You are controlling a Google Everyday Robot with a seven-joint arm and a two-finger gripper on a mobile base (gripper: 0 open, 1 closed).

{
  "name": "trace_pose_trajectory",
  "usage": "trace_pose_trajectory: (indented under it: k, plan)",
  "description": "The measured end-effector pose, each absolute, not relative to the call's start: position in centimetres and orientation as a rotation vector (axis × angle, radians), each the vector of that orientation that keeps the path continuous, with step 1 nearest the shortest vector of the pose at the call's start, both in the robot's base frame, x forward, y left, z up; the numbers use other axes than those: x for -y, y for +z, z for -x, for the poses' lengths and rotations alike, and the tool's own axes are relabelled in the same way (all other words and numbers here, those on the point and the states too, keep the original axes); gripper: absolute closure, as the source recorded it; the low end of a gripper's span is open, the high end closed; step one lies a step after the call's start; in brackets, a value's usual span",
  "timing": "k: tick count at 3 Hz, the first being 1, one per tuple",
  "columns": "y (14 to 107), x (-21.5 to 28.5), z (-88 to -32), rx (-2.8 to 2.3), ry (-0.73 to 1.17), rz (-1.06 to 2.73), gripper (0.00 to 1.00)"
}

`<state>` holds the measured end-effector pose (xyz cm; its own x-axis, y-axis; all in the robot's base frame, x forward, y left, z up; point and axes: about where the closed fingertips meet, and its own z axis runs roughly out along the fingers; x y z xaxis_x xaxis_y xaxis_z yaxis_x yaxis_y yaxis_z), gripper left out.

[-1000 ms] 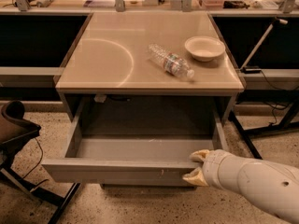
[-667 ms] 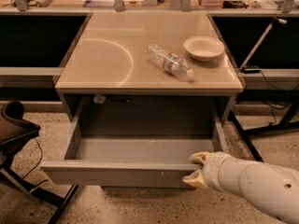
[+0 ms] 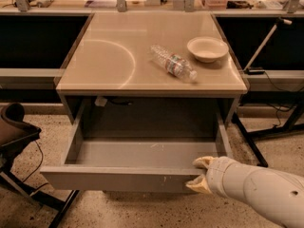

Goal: Open top drawer

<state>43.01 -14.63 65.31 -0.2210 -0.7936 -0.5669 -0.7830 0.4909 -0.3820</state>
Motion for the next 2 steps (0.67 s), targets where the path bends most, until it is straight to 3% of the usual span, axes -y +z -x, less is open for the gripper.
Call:
trace_pose_trajectory:
  k: [2]
  plan:
    - [65.32,14.66,-42.43,-2.006,-0.023,1.292,1.0]
